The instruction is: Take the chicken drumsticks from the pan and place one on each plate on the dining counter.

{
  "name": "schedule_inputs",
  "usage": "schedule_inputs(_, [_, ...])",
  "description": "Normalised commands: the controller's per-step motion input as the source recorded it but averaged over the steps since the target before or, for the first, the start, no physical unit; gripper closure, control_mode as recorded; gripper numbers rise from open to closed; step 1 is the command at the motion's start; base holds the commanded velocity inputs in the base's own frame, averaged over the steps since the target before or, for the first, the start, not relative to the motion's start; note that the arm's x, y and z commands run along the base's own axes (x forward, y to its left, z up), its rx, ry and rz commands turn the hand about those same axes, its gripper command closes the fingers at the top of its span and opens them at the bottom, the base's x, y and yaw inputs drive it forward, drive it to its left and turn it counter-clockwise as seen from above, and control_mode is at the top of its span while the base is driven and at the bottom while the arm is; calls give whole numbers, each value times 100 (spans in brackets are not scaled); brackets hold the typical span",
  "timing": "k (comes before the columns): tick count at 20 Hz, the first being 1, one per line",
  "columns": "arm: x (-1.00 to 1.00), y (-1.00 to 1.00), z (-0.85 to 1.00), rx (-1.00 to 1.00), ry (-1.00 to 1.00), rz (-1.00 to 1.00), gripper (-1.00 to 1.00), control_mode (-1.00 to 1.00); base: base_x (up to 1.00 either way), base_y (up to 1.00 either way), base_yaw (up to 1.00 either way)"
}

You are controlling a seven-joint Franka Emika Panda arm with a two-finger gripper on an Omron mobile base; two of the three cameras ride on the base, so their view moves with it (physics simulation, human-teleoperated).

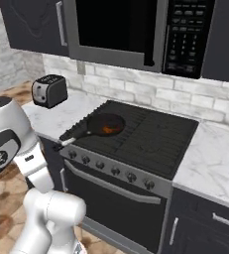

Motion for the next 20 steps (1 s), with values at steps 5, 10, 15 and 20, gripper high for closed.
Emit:
schedule_inputs(5, [0, 0, 0, 0, 0, 0, -100, 100, 88, 12, -5])
schedule_inputs(10, [0, 0, 0, 0, 0, 0, -100, 100, 63, 2, -11])
schedule_inputs(15, [23, 0, 0, 0, -2, -5, -100, -100, 31, 0, -8])
schedule_inputs(20, [94, 1, 0, 0, -5, -12, -100, -100, 0, 0, 0])
